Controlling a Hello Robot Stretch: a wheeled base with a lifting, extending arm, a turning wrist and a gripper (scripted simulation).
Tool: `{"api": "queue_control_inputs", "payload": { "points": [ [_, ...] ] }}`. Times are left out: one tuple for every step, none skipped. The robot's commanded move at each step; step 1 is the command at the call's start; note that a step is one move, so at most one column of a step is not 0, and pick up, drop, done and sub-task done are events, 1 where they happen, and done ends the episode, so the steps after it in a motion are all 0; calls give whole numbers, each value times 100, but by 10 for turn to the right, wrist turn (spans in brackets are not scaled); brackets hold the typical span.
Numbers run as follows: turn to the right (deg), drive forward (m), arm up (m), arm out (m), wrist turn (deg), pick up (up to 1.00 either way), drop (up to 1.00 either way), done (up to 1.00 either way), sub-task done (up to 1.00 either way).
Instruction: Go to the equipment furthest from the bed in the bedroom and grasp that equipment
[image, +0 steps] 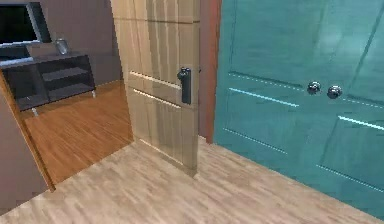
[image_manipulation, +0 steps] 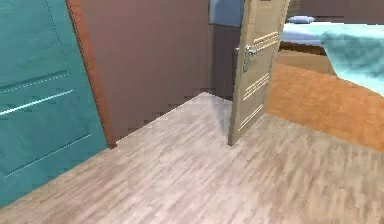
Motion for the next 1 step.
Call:
{"api": "queue_control_inputs", "payload": {
  "points": [
    [-270,0,0,0,0,0,0,0,0]
  ]
}}
